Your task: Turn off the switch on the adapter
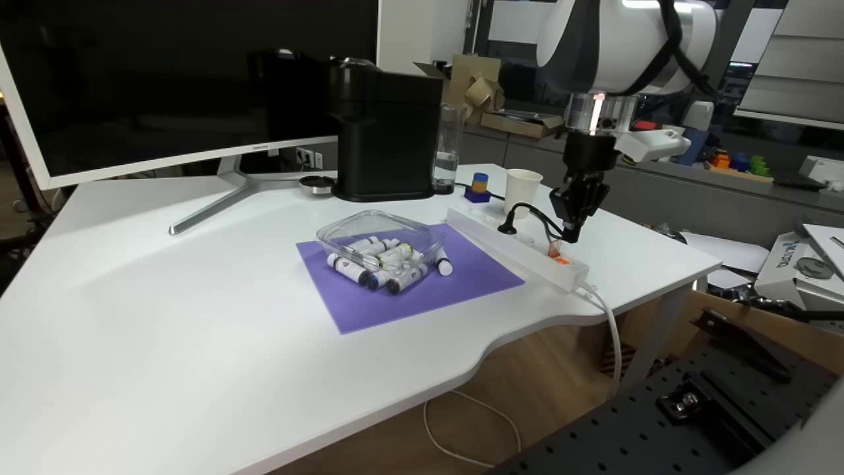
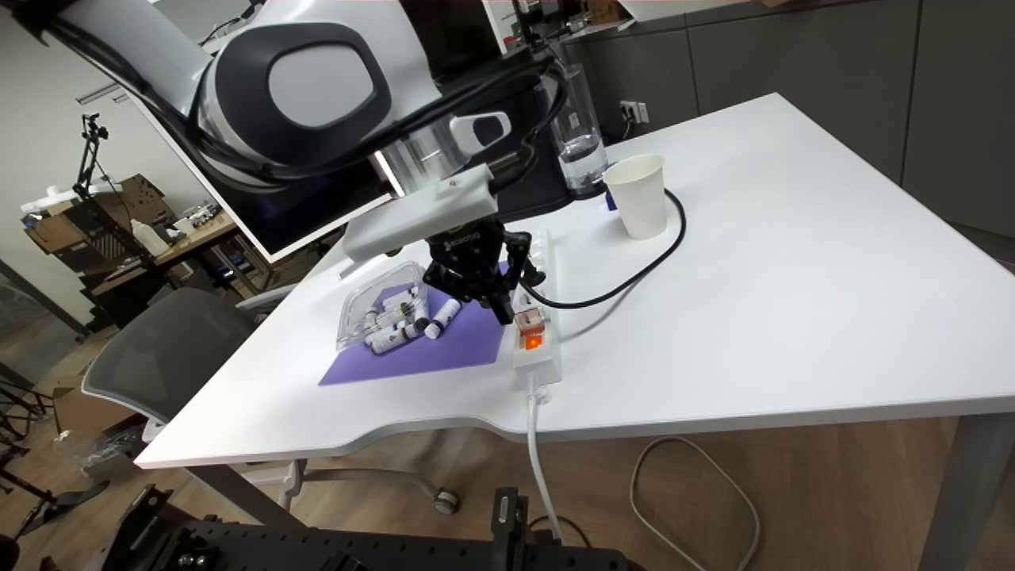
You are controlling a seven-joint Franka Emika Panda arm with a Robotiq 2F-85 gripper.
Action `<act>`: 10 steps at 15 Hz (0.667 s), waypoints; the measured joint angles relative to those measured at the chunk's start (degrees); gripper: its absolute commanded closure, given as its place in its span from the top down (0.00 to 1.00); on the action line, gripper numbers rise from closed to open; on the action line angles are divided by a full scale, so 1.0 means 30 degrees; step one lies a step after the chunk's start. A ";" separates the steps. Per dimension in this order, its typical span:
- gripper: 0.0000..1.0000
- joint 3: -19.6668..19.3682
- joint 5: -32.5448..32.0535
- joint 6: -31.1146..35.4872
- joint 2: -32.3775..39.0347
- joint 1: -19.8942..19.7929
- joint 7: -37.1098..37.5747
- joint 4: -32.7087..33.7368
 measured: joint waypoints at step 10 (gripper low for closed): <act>0.00 0.0171 -0.1516 0.0710 0.0396 -0.0137 -0.0020 0.0160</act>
